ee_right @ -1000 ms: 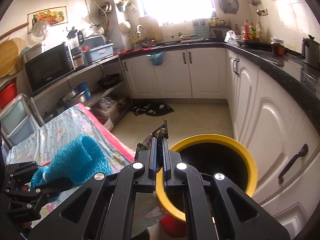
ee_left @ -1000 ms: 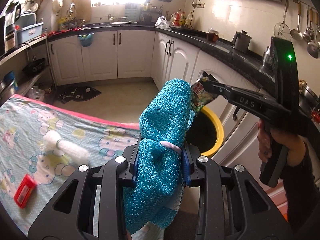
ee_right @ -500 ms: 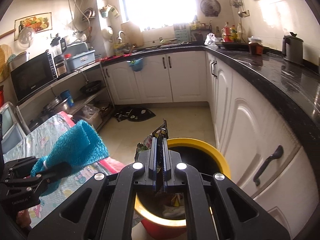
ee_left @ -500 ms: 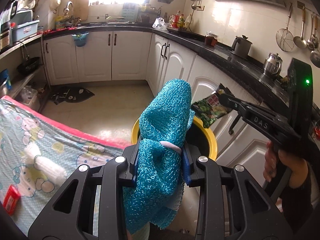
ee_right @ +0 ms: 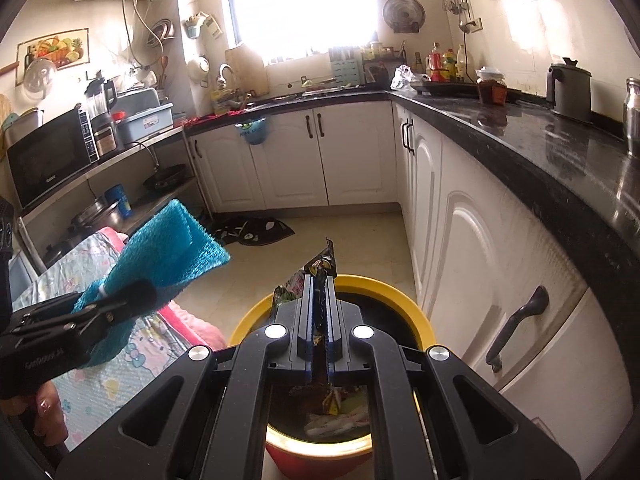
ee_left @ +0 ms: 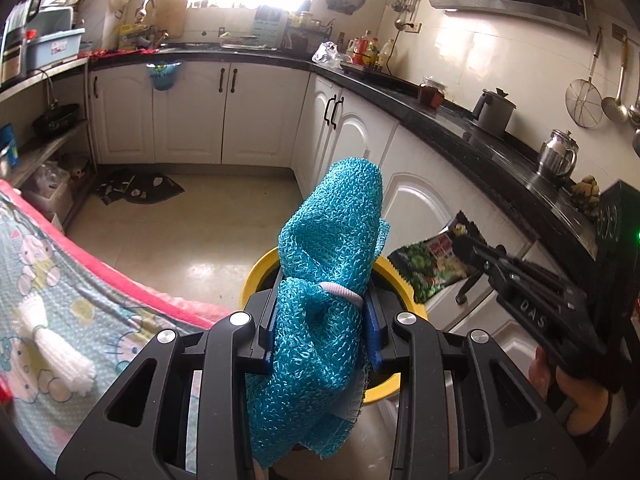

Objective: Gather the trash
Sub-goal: 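Carry the snack bag and blue scrubber with both tools over the yellow bin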

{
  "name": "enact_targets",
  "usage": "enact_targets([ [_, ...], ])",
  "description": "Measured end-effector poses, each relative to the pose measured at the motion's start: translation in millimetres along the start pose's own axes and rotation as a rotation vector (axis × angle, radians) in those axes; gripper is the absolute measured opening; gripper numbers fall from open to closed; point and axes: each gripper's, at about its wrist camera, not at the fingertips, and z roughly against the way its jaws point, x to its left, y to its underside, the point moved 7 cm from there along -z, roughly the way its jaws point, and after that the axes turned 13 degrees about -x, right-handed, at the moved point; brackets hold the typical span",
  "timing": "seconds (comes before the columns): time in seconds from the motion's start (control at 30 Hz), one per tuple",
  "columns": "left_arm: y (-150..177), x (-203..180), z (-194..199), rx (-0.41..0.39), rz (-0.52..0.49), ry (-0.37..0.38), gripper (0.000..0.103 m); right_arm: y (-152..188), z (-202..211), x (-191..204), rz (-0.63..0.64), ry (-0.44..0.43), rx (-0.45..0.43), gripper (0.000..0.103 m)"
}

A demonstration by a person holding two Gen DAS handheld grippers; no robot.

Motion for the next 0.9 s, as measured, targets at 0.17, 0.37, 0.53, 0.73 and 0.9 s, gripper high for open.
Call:
enact_targets([
  [0.17,10,1,-22,0.04,0.018,-0.003,0.026,17,-12,-6,-0.001,0.012,0.038,0.005],
  [0.37,28,5,-46,0.099,0.04,0.002,0.027,40,-28,-12,-0.003,0.028,0.095,0.005],
  [0.53,42,8,-62,0.144,0.05,-0.002,0.027,61,-43,-18,-0.004,0.043,0.147,0.005],
  [0.73,55,14,-79,0.184,0.06,-0.011,0.028,81,-59,-22,-0.005,0.058,0.198,0.005],
  [0.9,64,17,-90,0.214,0.066,-0.019,0.028,90,-69,-24,-0.004,0.059,0.227,0.006],
])
